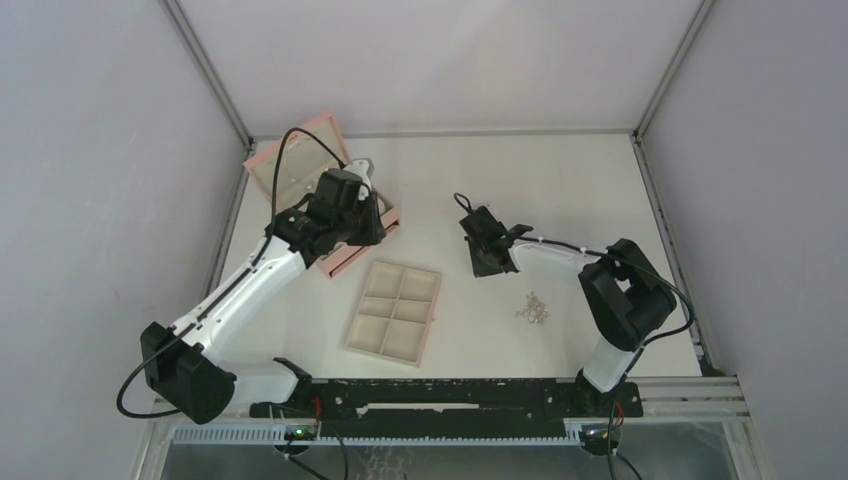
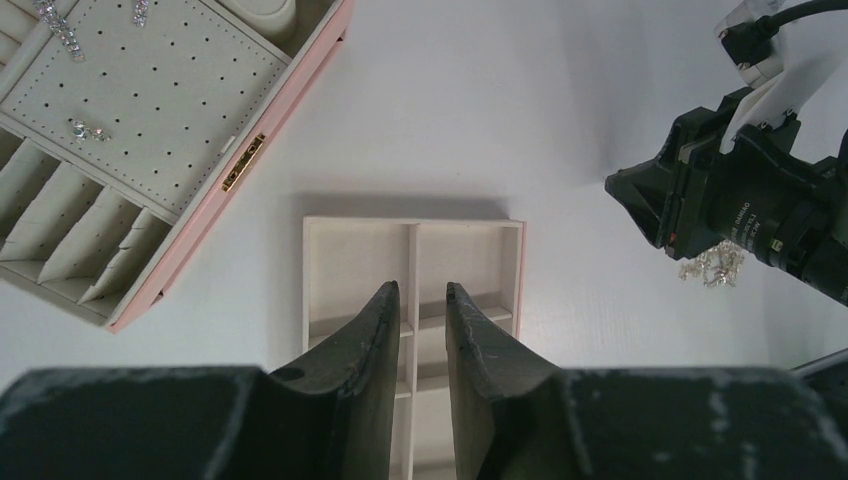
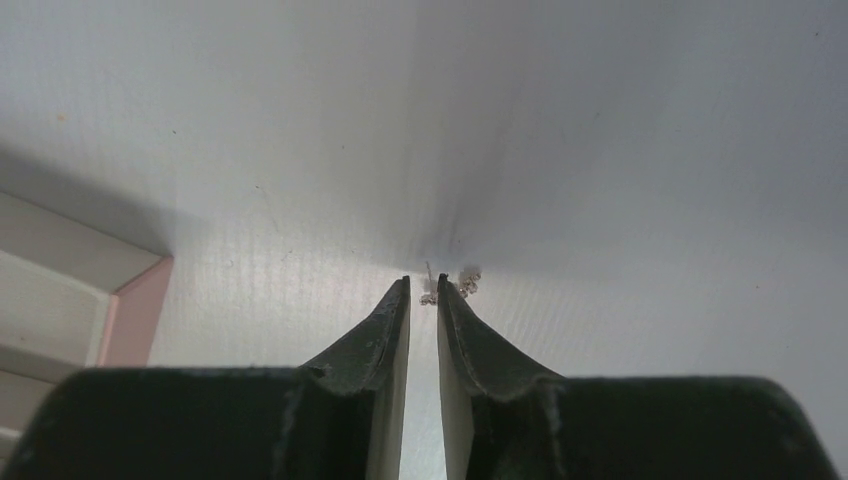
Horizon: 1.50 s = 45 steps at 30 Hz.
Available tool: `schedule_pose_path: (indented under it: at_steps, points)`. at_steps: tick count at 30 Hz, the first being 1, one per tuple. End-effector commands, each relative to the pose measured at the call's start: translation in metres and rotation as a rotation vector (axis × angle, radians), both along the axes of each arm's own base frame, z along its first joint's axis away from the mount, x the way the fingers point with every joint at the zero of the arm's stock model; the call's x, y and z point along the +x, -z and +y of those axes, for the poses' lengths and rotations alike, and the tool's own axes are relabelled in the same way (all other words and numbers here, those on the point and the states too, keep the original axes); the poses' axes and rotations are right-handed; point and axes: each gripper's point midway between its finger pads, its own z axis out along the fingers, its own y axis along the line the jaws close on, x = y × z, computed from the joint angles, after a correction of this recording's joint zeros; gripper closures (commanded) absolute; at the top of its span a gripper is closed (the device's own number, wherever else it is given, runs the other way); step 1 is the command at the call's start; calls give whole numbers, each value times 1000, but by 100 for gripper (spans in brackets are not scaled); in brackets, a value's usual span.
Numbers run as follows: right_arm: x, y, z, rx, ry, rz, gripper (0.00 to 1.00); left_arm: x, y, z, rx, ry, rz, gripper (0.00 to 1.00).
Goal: Organize the mixed jewelry
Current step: Pick up the jewelry from the center of the board.
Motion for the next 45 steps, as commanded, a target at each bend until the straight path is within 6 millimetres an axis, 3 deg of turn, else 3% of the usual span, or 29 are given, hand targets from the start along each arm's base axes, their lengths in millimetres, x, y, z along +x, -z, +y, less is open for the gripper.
schedule_pose_path:
  at_steps: [1,20,31,36,41,45]
  points:
    - [19,-14,12,28,-11,-56,77,4,-3,2,-8,-20,-22,72]
    - [15,-7,9,-2,-18,-32,76,4,-2,3,-3,-23,-21,72]
    - [11,-2,9,-25,-22,-27,80,5,-1,1,-3,-18,-16,72]
    - [11,0,7,-32,-18,-23,86,5,-1,2,1,-22,-18,72]
    - [12,-3,7,-32,-20,-29,100,5,0,4,5,-25,-19,72]
    - [10,-11,9,-11,-23,-36,100,5,-1,6,13,-33,-28,72]
